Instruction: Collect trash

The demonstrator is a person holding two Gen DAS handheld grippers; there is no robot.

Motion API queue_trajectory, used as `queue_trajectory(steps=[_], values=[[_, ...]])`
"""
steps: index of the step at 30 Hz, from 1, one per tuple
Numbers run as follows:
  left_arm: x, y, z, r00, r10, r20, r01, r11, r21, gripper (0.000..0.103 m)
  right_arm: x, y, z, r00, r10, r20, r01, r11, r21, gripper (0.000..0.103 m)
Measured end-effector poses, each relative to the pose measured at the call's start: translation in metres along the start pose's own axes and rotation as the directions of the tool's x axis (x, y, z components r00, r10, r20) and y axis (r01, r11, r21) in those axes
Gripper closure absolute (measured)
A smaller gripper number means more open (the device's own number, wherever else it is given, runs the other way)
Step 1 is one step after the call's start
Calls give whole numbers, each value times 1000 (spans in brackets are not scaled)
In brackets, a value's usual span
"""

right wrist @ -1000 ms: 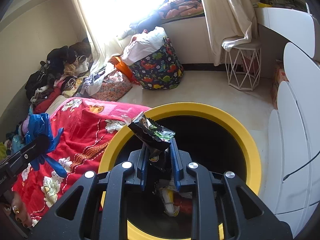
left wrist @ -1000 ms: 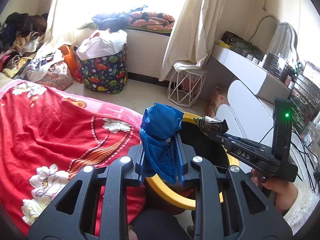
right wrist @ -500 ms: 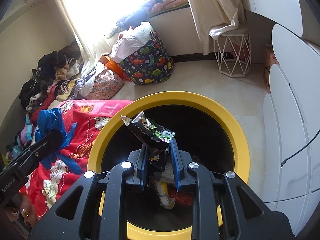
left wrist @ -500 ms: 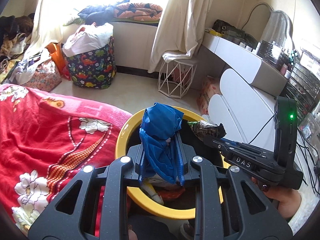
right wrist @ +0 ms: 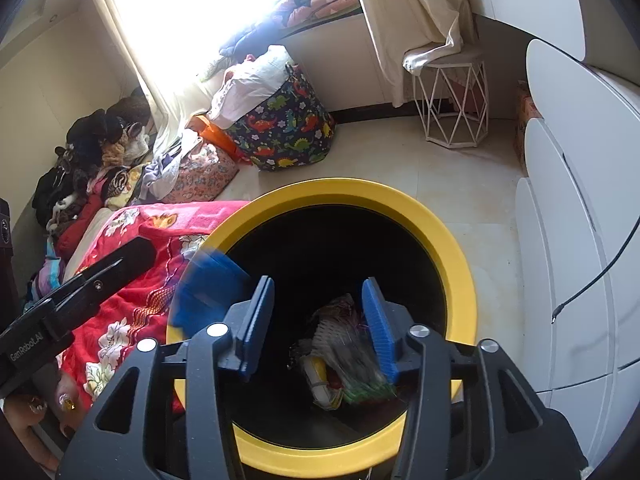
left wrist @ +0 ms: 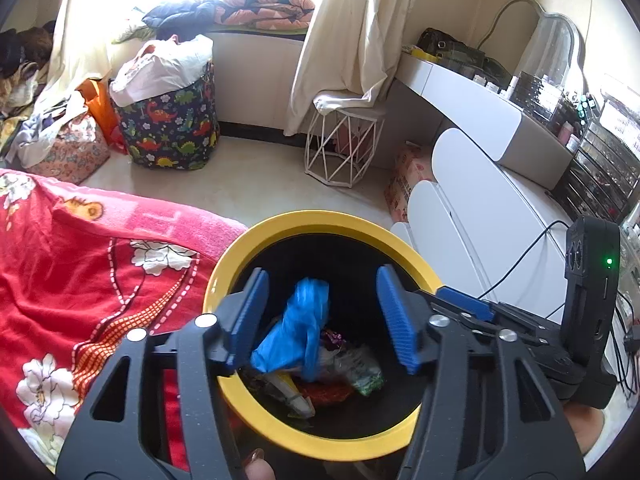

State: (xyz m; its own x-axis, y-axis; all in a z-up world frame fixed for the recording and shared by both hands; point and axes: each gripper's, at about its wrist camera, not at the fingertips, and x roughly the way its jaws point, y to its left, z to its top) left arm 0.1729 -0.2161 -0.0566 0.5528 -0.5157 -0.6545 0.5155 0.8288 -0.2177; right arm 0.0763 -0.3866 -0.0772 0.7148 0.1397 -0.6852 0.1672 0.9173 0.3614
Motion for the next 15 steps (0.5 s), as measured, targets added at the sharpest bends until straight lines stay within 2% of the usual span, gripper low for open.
queue_trajectory(steps=[2, 4, 6, 8, 15], values=[[-4, 3, -2, 1000, 5, 7, -5, 1000, -13, 32, -4, 0, -1, 1000, -2, 15, 2, 1000, 2, 45], [-9, 6, -3, 1000, 19, 14, -19, 1000, -16, 23, -9, 1, -2, 1000, 0, 31, 0, 1000, -2, 37], [-16, 10, -5, 999, 34, 23, -34, 999, -20, 21, -14, 2, -3, 999, -1, 50, 2, 1000, -6, 29], [-25, 15, -7, 998, 51, 33, -50, 998, -30, 12, -18, 5, -4, 998, -1, 68, 2, 1000, -11, 27], [-58, 38, -19, 991, 118, 67, -113, 991, -69, 11, -32, 21, -7, 992, 3, 125, 6, 997, -71, 15]])
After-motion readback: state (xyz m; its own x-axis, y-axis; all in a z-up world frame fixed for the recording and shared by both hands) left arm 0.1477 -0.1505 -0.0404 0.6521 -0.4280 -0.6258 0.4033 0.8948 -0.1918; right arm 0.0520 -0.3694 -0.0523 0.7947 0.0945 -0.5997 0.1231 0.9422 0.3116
